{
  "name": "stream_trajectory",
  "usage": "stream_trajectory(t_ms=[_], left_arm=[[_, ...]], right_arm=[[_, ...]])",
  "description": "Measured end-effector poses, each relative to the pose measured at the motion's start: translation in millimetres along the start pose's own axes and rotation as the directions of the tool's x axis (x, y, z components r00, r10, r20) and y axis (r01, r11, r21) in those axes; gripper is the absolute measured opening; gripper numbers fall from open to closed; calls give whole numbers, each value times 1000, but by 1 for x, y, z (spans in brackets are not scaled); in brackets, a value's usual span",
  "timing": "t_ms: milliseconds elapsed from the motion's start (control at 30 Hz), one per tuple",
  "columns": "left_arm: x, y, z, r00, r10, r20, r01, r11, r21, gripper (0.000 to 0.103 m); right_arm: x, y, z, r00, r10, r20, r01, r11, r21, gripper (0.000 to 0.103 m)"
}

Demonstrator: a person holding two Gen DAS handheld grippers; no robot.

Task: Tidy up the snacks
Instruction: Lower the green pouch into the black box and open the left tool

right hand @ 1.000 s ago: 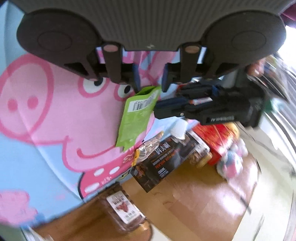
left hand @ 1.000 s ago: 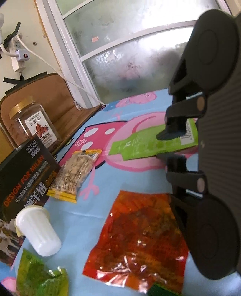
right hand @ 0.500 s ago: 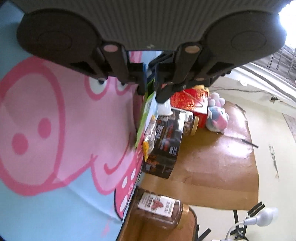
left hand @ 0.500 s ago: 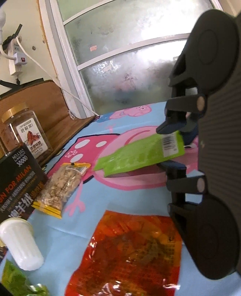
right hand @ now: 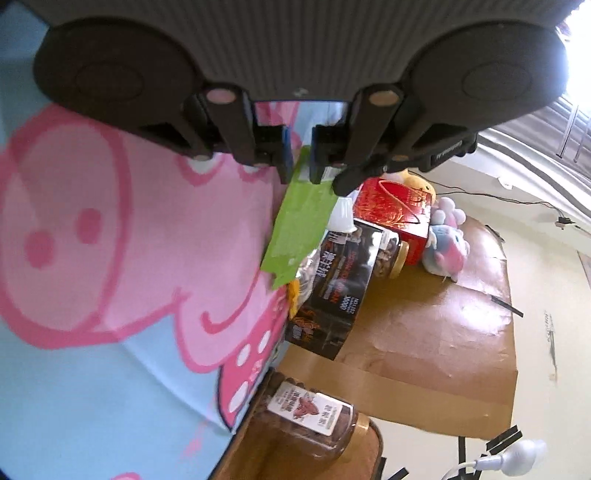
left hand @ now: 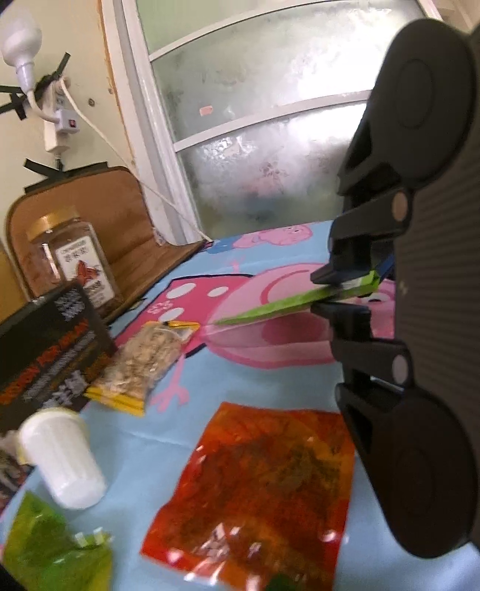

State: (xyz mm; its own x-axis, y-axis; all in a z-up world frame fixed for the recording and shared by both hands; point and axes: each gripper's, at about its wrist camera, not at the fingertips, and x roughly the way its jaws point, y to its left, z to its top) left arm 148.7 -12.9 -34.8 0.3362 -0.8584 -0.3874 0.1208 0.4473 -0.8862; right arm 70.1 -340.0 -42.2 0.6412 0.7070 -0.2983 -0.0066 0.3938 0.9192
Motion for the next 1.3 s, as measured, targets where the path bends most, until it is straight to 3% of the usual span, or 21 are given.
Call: stream_trajectory(t_ms=[300, 533, 667, 833, 933, 967, 1033, 1167, 1233, 1300], left_arm=[[-42, -20, 15, 993, -65, 99, 57, 995, 84, 10], [-73, -31, 73, 979, -25, 204, 6, 996, 93, 13], [-75, -40, 116, 962, 31, 271, -67, 990, 127, 14], [-67, -30, 158, 942, 126, 310, -164, 981, 101, 15], [-56, -26, 170, 910, 233, 342, -286, 952, 111, 26], [-53, -25, 172, 898, 266, 350, -324, 938, 119, 35], [-52, -24, 174, 872, 316, 374, -388, 912, 134, 39], [-75, -26, 163, 865, 273, 421, -370, 914, 168, 39], [-90, -30, 154, 859, 247, 448, -361, 914, 187, 39], [-99, -34, 141, 868, 232, 439, -346, 916, 201, 39]], right_arm=[[22, 33, 4, 996, 68, -64, -75, 992, -101, 11], [63, 83, 37, 990, 120, -73, -133, 970, -204, 11], [100, 107, 59, 994, 95, -61, -109, 952, -287, 12], [151, 111, 89, 995, 58, -78, -77, 958, -275, 12], [174, 115, 95, 999, 4, -52, -21, 942, -334, 15], [178, 117, 94, 999, -21, -28, 9, 927, -374, 15], [178, 119, 94, 999, -48, 10, 48, 904, -426, 15], [148, 103, 97, 998, -25, 63, 49, 905, -423, 15], [131, 89, 96, 994, -50, 98, 87, 901, -425, 16], [120, 73, 97, 987, -104, 124, 146, 901, -409, 21]])
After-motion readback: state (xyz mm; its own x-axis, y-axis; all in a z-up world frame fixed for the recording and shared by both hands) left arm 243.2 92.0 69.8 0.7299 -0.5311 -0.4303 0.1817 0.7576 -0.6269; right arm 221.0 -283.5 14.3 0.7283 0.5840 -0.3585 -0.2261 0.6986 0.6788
